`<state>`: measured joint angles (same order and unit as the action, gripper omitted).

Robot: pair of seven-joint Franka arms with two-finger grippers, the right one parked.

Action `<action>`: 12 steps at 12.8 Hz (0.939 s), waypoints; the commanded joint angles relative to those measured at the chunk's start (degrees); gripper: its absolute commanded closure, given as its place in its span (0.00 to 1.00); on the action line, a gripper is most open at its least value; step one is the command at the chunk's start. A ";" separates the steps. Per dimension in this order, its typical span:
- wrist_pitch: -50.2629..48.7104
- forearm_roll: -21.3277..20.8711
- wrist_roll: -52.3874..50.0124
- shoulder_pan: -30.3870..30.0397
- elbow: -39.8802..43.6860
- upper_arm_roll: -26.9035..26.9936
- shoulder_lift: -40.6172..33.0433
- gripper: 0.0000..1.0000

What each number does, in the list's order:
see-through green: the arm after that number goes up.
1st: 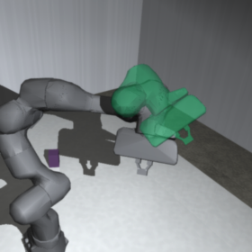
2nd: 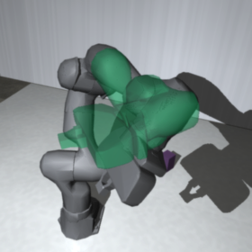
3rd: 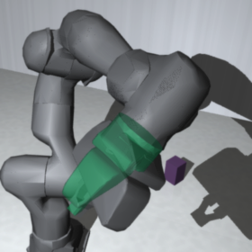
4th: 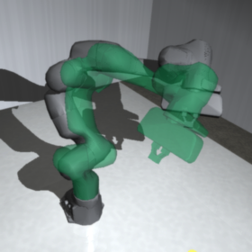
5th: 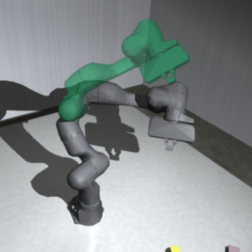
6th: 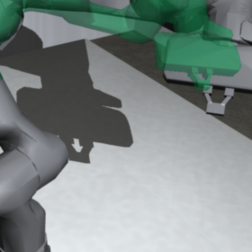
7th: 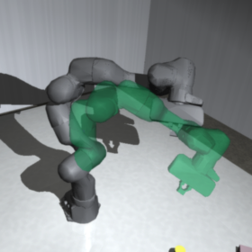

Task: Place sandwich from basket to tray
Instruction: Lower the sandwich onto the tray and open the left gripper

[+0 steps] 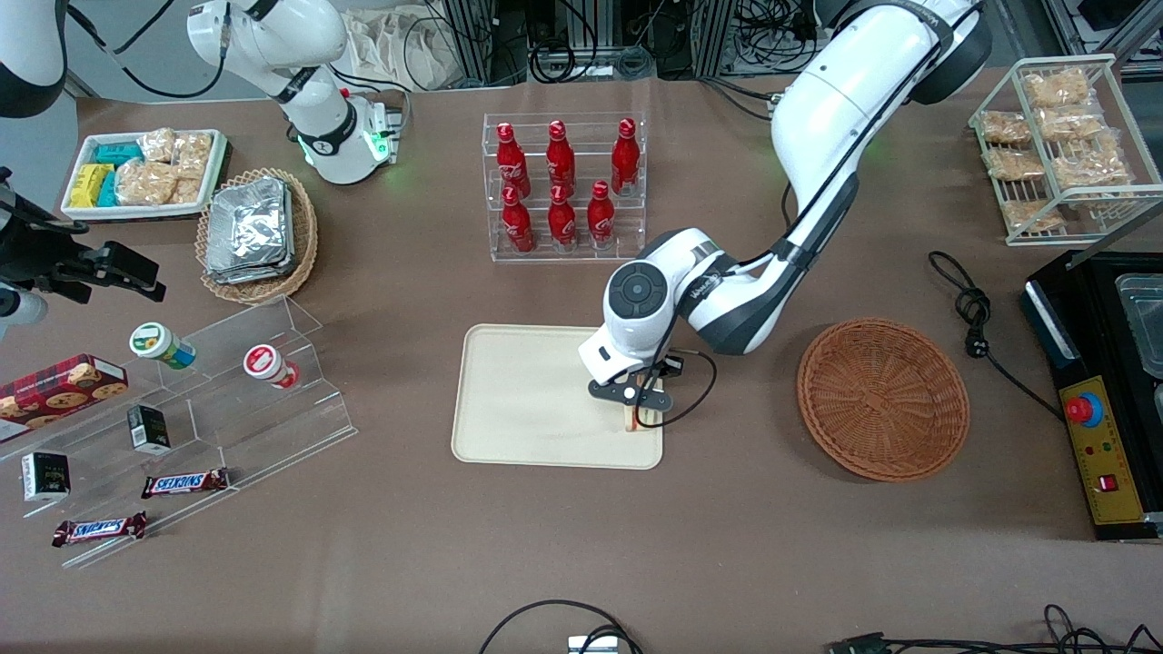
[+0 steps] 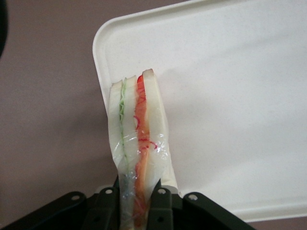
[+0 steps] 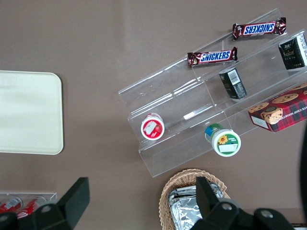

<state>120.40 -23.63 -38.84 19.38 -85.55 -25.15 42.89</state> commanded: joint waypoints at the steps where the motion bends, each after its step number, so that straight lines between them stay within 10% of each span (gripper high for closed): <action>1: 0.01 -2.99 -3.43 0.92 1.88 0.28 1.14 0.35; 4: -0.08 -3.00 -5.44 1.01 1.97 0.19 1.06 0.01; 12: -10.70 2.61 -6.80 -4.78 0.57 -0.25 -11.05 0.00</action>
<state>113.10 -24.01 -47.74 18.07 -82.65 -25.14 37.70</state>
